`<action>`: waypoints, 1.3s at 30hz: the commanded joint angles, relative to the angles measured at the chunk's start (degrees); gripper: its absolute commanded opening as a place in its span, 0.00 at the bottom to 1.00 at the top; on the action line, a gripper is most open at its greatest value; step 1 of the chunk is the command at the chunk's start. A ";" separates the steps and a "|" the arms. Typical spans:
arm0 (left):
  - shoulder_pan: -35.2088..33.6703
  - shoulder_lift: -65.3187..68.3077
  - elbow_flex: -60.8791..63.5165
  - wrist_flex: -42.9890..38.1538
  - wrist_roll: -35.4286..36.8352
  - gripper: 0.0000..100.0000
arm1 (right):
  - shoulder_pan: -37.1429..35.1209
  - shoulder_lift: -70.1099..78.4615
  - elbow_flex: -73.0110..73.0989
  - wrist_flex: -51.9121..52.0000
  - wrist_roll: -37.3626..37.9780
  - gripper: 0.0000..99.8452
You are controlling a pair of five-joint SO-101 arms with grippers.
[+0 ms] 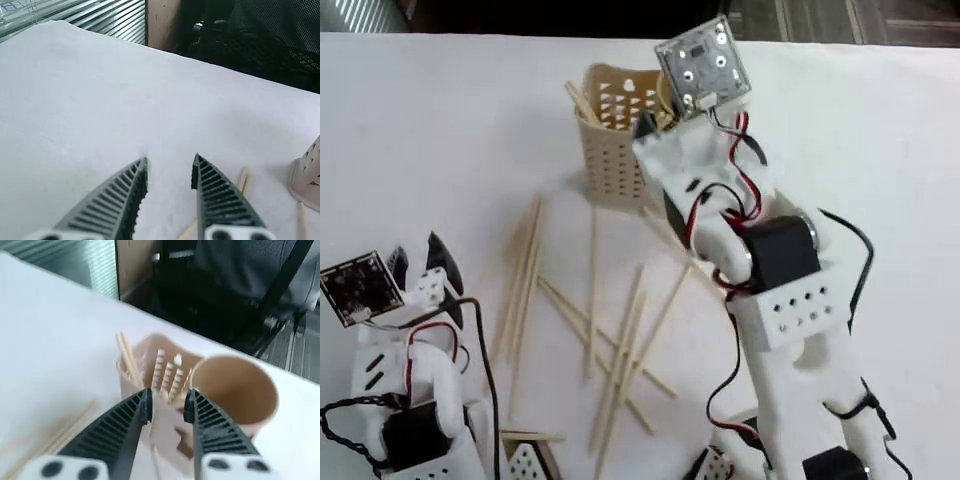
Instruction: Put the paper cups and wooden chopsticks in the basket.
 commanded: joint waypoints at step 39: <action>-0.31 -0.22 0.44 -1.58 -1.49 0.16 | -16.84 14.81 37.63 -8.92 -34.81 0.19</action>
